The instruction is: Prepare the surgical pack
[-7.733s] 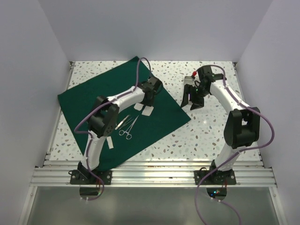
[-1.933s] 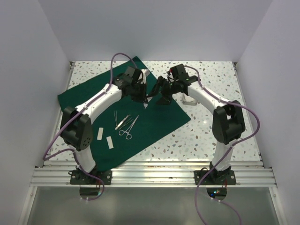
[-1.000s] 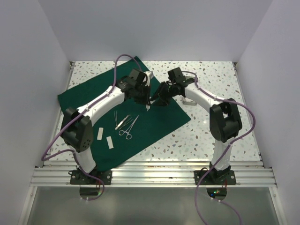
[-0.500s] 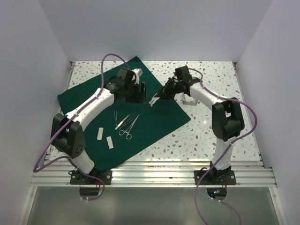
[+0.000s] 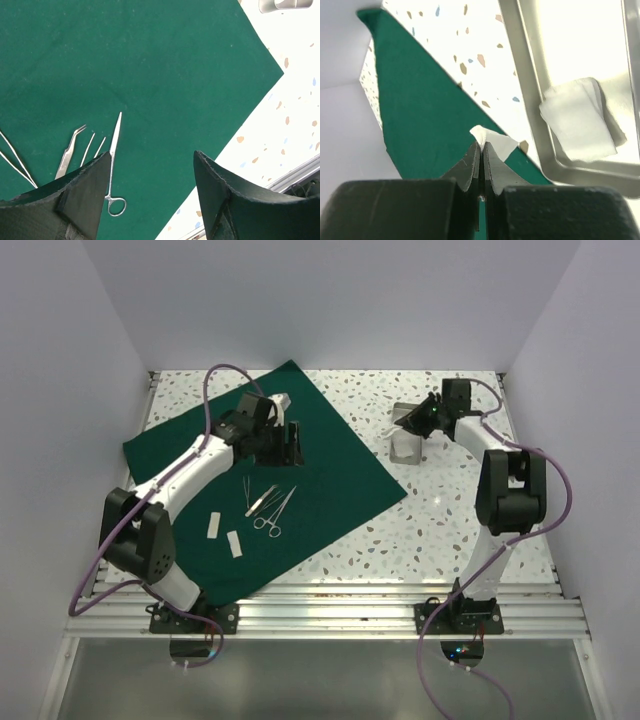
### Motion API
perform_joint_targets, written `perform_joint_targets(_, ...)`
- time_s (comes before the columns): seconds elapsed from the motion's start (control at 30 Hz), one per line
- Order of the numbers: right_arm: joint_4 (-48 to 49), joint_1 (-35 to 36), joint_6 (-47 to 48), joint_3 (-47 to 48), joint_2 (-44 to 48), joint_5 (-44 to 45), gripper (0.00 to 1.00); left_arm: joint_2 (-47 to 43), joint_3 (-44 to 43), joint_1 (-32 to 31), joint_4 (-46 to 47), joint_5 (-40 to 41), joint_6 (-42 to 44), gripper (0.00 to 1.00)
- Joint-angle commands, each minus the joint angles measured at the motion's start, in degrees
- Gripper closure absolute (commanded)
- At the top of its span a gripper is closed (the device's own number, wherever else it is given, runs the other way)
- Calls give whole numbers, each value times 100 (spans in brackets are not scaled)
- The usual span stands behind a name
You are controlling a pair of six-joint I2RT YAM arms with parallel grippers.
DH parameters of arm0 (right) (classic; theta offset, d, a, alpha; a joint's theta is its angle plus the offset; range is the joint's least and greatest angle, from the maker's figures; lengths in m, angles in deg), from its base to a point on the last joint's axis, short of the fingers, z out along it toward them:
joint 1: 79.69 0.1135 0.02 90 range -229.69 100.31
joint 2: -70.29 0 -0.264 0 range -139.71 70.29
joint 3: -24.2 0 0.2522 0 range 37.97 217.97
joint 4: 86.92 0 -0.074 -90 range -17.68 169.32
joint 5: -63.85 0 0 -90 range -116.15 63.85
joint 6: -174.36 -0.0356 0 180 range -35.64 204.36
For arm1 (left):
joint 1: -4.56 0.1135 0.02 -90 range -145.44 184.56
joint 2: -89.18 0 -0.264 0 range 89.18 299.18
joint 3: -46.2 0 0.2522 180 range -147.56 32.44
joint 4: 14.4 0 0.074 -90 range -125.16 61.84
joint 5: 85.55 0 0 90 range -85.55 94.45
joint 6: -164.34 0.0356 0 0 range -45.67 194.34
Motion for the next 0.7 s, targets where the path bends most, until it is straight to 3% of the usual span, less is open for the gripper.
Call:
perform_joint_targets(0.0,797,-11,216,154,74,394,100,23,-3,72,256,-172,65,30)
perform_joint_targets(0.23,1043,-108,242,638,-490,754,100,24,23,177,80,-190,161,30)
perform_joint_targets(0.67,1438,-485,268,1245,-1413,623,100,120,120,326,-43,-260,223,30)
